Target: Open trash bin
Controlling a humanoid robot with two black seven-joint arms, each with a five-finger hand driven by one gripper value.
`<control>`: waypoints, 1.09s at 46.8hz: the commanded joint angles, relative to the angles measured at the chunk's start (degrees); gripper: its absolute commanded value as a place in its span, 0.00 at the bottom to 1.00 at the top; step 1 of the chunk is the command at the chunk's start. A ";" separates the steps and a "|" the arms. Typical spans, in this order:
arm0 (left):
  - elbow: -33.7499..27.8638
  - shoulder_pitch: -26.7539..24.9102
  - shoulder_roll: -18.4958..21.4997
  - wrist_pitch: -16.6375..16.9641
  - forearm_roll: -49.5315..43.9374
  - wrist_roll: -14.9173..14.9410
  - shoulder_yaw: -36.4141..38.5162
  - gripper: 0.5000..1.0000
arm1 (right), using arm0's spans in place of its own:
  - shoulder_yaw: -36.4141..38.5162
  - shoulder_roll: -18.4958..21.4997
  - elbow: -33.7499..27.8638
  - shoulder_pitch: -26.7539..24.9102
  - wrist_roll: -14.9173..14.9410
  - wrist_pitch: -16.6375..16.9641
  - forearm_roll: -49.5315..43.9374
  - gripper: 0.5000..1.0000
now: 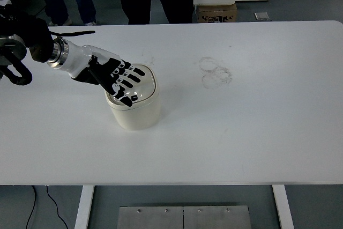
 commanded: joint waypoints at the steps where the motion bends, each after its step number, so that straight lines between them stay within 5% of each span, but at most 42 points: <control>1: 0.26 -0.34 0.16 0.04 -0.16 -0.14 -0.27 1.00 | 0.00 0.00 0.00 0.03 0.00 0.00 0.00 0.98; 37: 14.76 0.09 0.86 1.53 -5.34 -2.68 -2.82 1.00 | 0.00 0.00 0.00 0.03 0.00 0.00 0.00 0.98; 51: 22.49 5.36 2.62 3.81 -9.47 -5.58 -8.17 1.00 | 0.00 0.00 0.00 -0.05 0.00 0.00 0.00 0.98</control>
